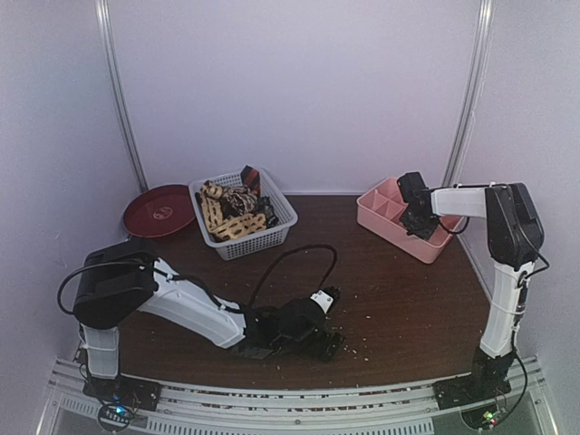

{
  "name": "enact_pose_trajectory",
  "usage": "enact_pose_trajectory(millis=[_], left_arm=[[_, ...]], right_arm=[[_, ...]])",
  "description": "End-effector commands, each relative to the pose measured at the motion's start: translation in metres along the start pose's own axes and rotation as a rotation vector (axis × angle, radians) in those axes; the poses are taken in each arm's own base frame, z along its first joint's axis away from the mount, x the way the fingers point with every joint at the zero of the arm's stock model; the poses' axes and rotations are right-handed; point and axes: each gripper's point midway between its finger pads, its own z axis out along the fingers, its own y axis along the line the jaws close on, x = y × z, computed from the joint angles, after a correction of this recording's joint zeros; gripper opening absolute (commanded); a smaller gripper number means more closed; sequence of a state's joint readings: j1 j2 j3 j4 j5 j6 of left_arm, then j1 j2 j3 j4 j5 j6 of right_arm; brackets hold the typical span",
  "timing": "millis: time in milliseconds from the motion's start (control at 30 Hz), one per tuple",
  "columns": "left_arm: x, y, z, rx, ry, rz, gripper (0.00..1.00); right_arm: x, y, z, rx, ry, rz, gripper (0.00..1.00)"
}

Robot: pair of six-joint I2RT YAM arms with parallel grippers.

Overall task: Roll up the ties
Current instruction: Place the tie in the storage box.

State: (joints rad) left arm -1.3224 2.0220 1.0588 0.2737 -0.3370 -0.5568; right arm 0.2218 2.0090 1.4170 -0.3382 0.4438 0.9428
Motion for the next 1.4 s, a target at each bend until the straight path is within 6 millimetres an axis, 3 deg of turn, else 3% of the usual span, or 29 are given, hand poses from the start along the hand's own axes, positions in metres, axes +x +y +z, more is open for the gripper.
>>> enact_pose_trajectory(millis=[0,133,333,567,900,1100,1367], left_arm=[[-0.010,-0.006,0.004,0.000,-0.026,-0.003,0.98],[-0.009,-0.005,0.004,-0.002,-0.023,-0.007,0.98],[-0.009,-0.007,0.004,0.002,-0.023,-0.011,0.98],[-0.008,-0.005,0.002,0.000,-0.021,-0.018,0.98],[-0.010,-0.007,0.001,0.001,-0.025,-0.018,0.98],[-0.014,-0.008,-0.001,-0.003,-0.030,-0.017,0.98],[-0.015,-0.009,-0.003,-0.007,-0.036,-0.018,0.98]], right_arm=[[0.032,-0.007,0.013,0.001,0.114,-0.005,0.28],[0.010,0.002,-0.008,-0.036,0.090,0.030,0.28],[0.012,0.011,-0.014,-0.096,0.136,0.058,0.28],[0.014,-0.009,-0.002,-0.048,0.170,0.065,0.27],[0.047,-0.020,0.025,-0.037,0.301,0.049,0.28],[0.044,-0.025,0.027,-0.021,0.295,0.038,0.29],[0.055,-0.049,0.040,0.088,0.303,-0.034,0.29]])
